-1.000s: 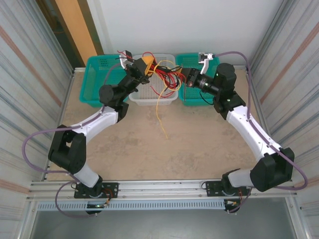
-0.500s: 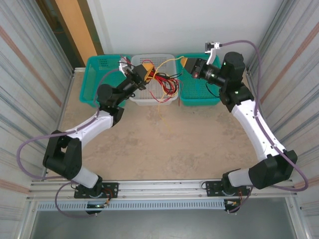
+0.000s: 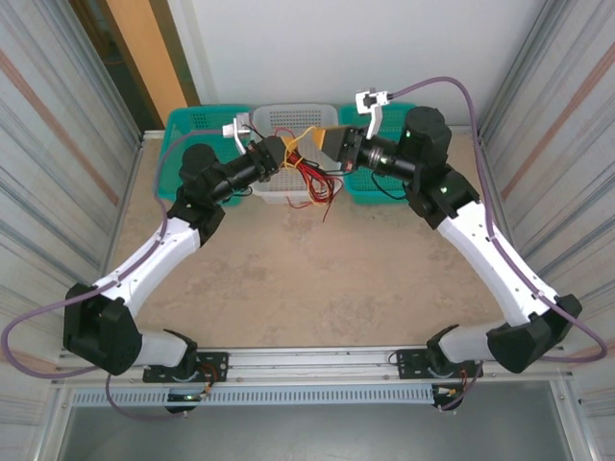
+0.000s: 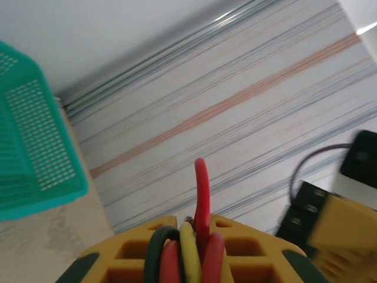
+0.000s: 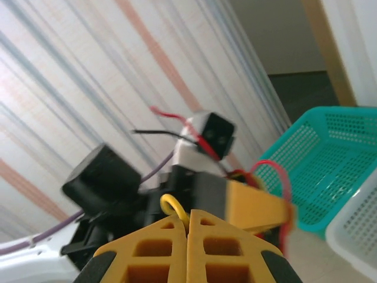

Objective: Untangle the cables

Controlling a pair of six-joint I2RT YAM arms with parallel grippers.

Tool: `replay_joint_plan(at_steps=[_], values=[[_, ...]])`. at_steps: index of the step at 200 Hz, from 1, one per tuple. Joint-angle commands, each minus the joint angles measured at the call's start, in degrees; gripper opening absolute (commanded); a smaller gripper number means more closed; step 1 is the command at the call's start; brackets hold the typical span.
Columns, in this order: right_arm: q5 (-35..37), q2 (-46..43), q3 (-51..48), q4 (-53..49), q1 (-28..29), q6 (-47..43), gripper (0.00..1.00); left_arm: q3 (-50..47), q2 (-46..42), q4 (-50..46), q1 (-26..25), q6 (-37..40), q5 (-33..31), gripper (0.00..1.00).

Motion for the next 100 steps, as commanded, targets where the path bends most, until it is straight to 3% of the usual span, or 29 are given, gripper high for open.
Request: replay_joint_plan(at_steps=[1,18,51,76,100], values=[[3.10,-3.02,-1.22,-1.33,2.85,-2.62,0.00,1.75,-3.09,-9.60,0.70,8.75,-2.83,0.00],[4.19,-5.03,-4.52,-0.53,5.20,-1.84,0.00,-0.23,-4.23,-8.71,2.13,7.48,-5.32,0.00],[12.01,-8.26,-14.50,1.27,15.49,-1.38,0.00,-3.56,-4.25,-2.19,3.54,2.03,-9.26,0.00],[18.24,-4.95,-21.07,1.27,22.96,-0.09,0.00,-5.69,-3.88,4.35,3.36,-3.05,-13.09,0.00],[22.06,-1.73,-26.82,5.11,28.12,2.60,0.00,-6.50,-5.38,4.82,3.42,-3.53,-18.10,0.00]])
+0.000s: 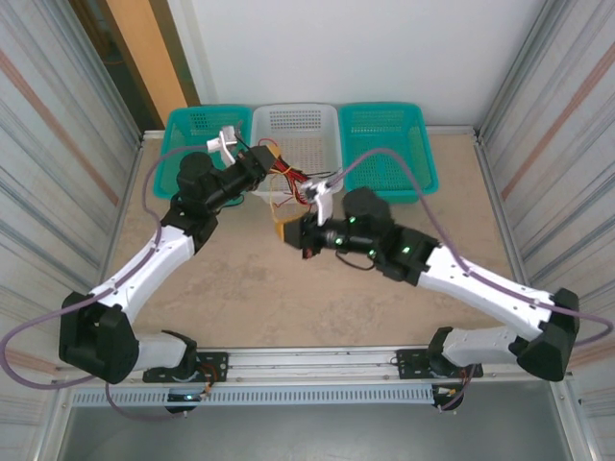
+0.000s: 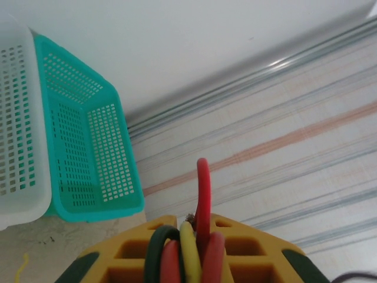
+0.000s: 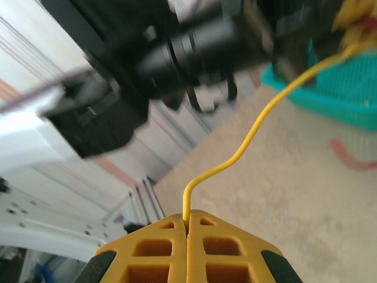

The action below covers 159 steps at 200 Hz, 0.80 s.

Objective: Untangle the cables

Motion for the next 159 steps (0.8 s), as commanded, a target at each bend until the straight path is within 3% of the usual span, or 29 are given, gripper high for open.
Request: replay_joint_plan(at_steps=[1,24,71,86,97,131,159], values=[[4.99,3.18,-4.71,2.79,4.44,3.28,0.00,-0.55,-2.47,6.83,0.25,-2.83,-8.63,0.00],[6.21,6.28,-6.89,5.30,6.46,5.85,0.00,-2.21,-3.58,8.88,0.70,-4.65,-11.58,0.00],[13.37,5.16,-3.48,-4.17,6.42,2.92,0.00,-5.70,-2.51,14.22,1.68,-11.86,-11.85,0.00],[14.02,2.31,-3.50,-6.74,5.02,2.30,0.28,-6.92,-1.58,17.30,2.31,-14.21,-11.09,0.00],[16.01,-0.46,-3.66,-9.06,4.37,1.57,0.41,-7.61,-1.05,18.93,2.83,-15.03,-10.42,0.00],[19.40,-7.88,-3.68,-14.99,2.91,-1.17,0.55,-9.16,0.29,22.50,3.56,-17.21,-8.06,0.00],[16.67,-10.09,-2.35,-16.30,1.38,-0.69,0.66,-8.89,0.35,22.04,3.57,-15.00,-5.33,0.00]])
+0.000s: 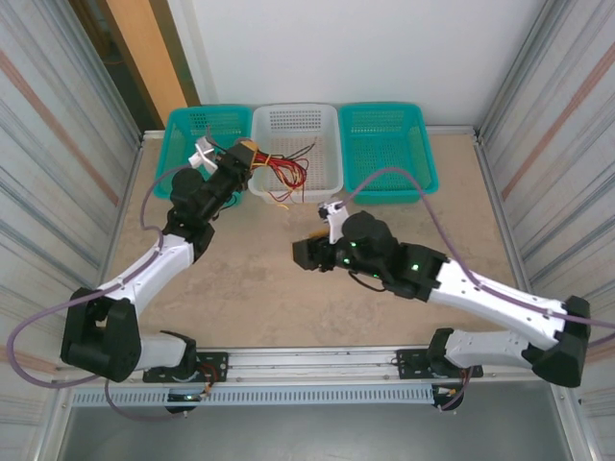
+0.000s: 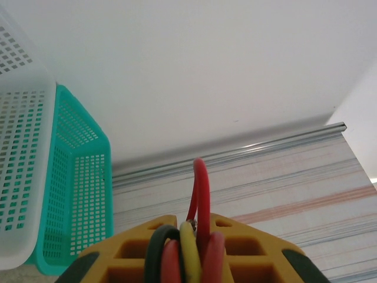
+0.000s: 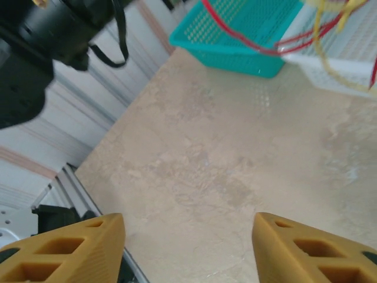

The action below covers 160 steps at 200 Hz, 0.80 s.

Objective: Untangle the cables

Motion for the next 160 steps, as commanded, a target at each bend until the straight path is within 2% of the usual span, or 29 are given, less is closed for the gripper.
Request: replay_joint_plan(at_steps=[1,32,63,77,101,147,160], values=[[-0.11,-1.48,2.15,-4.14,-0.87,-0.99,0.66,0.24,-0.31,4.97,0.14,0.25,2.68,0.00],[-4.47,-2.93,3.89,-0.61,-3.59,2.49,0.67,0.48,-1.05,3.17,0.16,3.97,5.20,0.00],[-19.97,1.34,7.60,3.98,-10.50,6.12,0.69,0.89,-0.44,3.43,0.14,4.76,8.31,0.00],[-22.97,3.87,9.49,4.48,-11.74,6.99,0.70,0.85,-0.36,3.48,0.14,5.61,9.24,0.00],[-23.07,7.28,14.49,-0.80,-11.36,5.83,0.69,1.71,0.24,3.14,0.14,8.93,11.90,0.00],[-22.70,8.51,14.31,-2.11,-11.14,5.21,0.71,3.53,2.65,5.50,0.00,9.64,15.20,0.00],[-22.87,9.07,14.53,-2.58,-11.21,4.93,0.85,3.60,2.41,5.50,0.01,10.14,15.69,0.00]])
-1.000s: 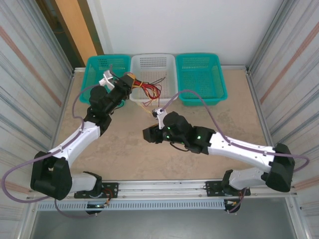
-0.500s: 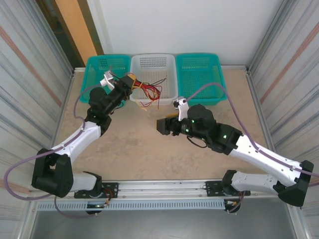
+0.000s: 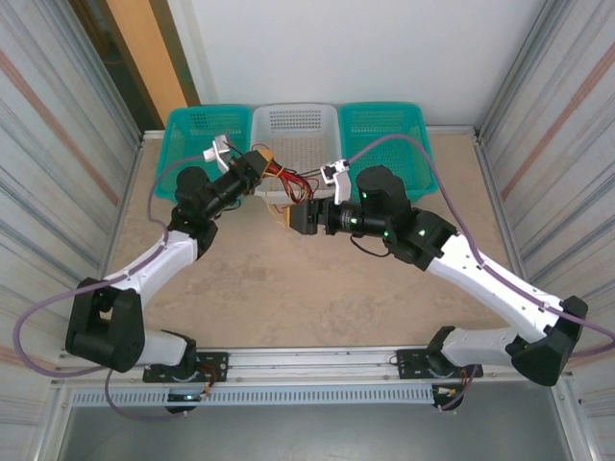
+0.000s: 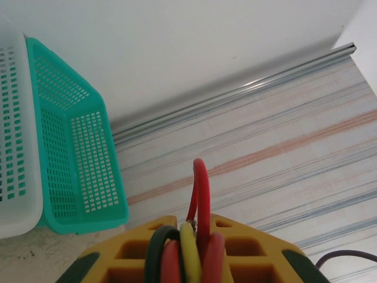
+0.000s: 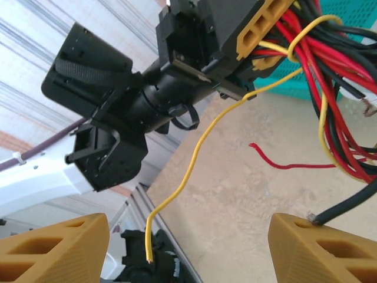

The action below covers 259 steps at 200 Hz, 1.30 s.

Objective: Untangle the cables

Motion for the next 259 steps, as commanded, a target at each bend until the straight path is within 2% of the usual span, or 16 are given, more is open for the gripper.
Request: replay_joint_plan(at_steps=[1,8,31,56,107,141,168,217,241,259], values=[[-1.64,0.99,1.40,-1.74,0.13,-0.55,0.87,2.72,-0.57,3.82,-0.02,2.27,3.01,0.00],[-1.88,1.32,1.63,-2.04,0.12,-0.78,0.91,2.85,-0.91,2.89,-0.03,2.85,3.02,0.00],[-2.81,1.38,1.47,-1.40,-0.27,-1.15,0.83,3.14,-1.67,1.42,-0.04,4.02,3.45,0.00],[-7.08,1.04,0.82,0.36,-2.15,0.73,0.75,3.96,-1.55,2.24,-0.02,4.10,5.75,0.00],[-12.52,1.91,-1.13,5.27,-3.57,4.06,0.74,5.93,-2.20,1.31,-0.08,7.01,9.76,0.00],[-14.57,5.50,0.07,6.11,-1.96,4.64,0.59,6.35,-2.51,1.03,-0.04,7.19,9.14,0.00],[-14.21,7.89,1.40,6.49,0.88,3.48,0.56,6.31,-2.51,2.23,-0.04,6.93,8.52,0.00],[-13.61,9.56,1.30,8.90,3.05,3.72,0.40,6.27,-3.05,-0.05,-0.03,8.42,7.43,0.00],[-13.55,10.05,0.81,10.09,3.74,4.25,0.40,5.94,-2.81,0.28,0.01,7.95,6.63,0.00],[-13.52,10.47,0.46,10.74,4.07,4.42,0.46,6.04,-2.39,0.95,-0.04,7.50,6.54,0.00]])
